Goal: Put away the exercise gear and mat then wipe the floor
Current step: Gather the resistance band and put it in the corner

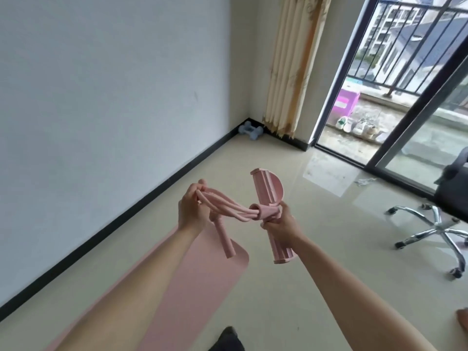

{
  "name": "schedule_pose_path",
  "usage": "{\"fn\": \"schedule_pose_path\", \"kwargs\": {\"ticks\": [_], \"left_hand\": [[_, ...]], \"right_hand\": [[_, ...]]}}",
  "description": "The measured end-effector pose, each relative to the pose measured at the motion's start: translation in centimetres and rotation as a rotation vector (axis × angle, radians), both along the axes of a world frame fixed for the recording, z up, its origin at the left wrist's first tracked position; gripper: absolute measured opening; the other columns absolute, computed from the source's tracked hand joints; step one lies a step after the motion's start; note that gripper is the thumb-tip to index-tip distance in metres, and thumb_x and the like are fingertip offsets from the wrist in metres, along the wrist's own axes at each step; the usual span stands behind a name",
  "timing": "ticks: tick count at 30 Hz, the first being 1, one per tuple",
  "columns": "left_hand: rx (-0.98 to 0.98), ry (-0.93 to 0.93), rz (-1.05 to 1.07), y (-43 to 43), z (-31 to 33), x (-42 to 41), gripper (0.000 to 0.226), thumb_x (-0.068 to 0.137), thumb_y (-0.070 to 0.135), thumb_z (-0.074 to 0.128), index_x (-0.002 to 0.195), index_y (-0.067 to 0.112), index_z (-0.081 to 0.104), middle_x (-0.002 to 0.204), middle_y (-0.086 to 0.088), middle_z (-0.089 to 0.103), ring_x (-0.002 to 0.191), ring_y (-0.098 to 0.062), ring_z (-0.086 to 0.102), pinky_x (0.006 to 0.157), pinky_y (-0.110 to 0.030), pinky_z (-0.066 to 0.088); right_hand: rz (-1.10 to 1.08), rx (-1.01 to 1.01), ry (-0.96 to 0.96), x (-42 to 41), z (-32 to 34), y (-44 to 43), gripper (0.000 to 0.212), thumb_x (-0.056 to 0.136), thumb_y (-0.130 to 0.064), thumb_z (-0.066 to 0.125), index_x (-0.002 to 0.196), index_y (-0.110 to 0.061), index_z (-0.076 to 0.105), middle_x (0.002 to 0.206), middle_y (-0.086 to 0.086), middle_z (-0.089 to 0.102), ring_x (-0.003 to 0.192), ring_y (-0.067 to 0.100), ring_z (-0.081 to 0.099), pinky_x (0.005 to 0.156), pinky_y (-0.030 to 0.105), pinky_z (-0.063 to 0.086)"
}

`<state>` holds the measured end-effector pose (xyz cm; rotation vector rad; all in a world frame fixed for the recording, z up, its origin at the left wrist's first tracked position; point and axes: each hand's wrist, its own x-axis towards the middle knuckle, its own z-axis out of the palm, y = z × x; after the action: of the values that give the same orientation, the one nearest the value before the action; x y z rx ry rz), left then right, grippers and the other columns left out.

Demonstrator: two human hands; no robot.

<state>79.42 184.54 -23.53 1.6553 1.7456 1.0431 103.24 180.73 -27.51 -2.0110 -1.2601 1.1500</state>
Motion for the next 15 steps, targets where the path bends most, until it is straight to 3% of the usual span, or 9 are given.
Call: {"fn": "schedule_pose_path", "kwargs": {"ticks": [3, 7, 11, 15], "left_hand": [[0.054, -0.016, -0.030, 8.3, 2.2, 3.4, 0.011, 0.087, 0.003, 0.056, 0.093, 0.012, 0.060, 0.112, -0.008, 0.071, 0.096, -0.025, 0.066, 0.065, -0.012, 0.035], [0.026, -0.078, -0.067, 18.2, 4.1, 8.6, 0.021, 0.083, 0.000, 0.053, 0.095, 0.015, 0.062, 0.088, 0.008, 0.068, 0.081, -0.011, 0.063, 0.063, -0.009, 0.041], [0.029, -0.060, -0.073, 28.7, 3.0, 14.4, 0.021, 0.083, 0.001, 0.048, 0.093, 0.015, 0.059, 0.084, 0.009, 0.063, 0.075, -0.003, 0.058, 0.060, -0.005, 0.039], [-0.019, -0.074, -0.016, 38.5, 0.6, 20.3, 0.017, 0.084, 0.015, 0.048, 0.096, 0.016, 0.061, 0.092, 0.004, 0.068, 0.085, -0.015, 0.062, 0.066, -0.018, 0.043]], "right_hand": [[-0.055, 0.031, 0.004, 4.1, 0.8, 7.5, 0.064, 0.061, -0.034, 0.068, 0.119, -0.033, 0.042, 0.092, 0.001, 0.068, 0.090, 0.028, 0.066, 0.083, 0.049, 0.055], [-0.049, 0.061, 0.008, 9.5, 1.5, 16.7, 0.059, 0.064, -0.033, 0.070, 0.119, -0.033, 0.046, 0.097, 0.000, 0.069, 0.089, 0.025, 0.066, 0.081, 0.045, 0.056], [-0.024, 0.063, 0.040, 14.9, -0.2, 26.8, 0.054, 0.064, -0.033, 0.068, 0.114, -0.035, 0.049, 0.098, -0.003, 0.070, 0.089, 0.022, 0.066, 0.080, 0.042, 0.056], [0.008, 0.012, 0.089, 20.9, -2.4, 37.1, 0.056, 0.064, -0.036, 0.068, 0.116, -0.039, 0.047, 0.098, -0.002, 0.069, 0.089, 0.022, 0.066, 0.082, 0.044, 0.056]]}}
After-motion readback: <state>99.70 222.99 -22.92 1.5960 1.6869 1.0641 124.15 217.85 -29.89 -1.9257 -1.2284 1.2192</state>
